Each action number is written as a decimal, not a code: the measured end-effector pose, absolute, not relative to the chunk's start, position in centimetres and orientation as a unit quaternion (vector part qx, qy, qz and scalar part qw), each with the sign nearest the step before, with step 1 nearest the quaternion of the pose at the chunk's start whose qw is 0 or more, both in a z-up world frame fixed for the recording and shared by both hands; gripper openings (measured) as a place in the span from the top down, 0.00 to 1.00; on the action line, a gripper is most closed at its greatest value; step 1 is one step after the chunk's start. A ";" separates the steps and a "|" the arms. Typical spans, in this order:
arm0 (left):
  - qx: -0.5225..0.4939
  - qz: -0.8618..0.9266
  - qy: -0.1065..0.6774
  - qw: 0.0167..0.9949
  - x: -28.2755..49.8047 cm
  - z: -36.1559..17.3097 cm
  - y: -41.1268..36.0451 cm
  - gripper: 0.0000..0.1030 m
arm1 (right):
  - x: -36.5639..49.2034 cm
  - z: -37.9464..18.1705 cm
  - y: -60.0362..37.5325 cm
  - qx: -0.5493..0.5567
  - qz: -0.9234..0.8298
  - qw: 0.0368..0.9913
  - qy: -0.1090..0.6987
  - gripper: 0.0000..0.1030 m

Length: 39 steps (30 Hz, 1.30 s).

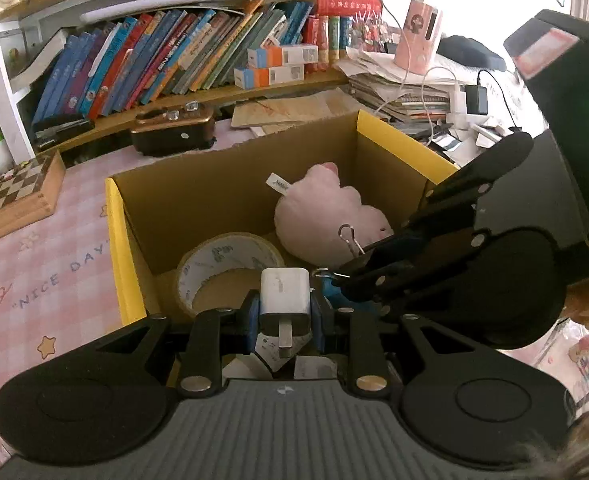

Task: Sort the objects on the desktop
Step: 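Lower the plug and clip into the yellow box and open both grippers, then raise both tools out of the yellow box and pull back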

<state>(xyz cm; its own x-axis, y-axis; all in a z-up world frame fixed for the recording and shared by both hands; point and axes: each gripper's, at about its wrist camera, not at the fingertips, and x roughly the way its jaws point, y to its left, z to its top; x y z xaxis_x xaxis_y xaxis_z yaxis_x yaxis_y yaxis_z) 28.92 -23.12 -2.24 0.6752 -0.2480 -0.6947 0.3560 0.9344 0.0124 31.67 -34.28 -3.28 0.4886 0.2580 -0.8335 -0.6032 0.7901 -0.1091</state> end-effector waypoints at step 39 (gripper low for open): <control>-0.040 0.001 0.180 0.983 15.7 5.2 -16.3 0.00 | 21.4 3.8 -36.1 -0.064 0.165 0.949 0.262 0.50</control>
<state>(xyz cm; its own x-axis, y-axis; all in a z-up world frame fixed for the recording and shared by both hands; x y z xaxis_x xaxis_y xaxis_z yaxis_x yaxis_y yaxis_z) 15.72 -16.33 5.16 0.9354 -0.0122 -0.3535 -0.0164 0.9968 -0.0779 21.43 -36.14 3.76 0.8086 0.2794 -0.5179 -0.3466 0.9373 -0.0355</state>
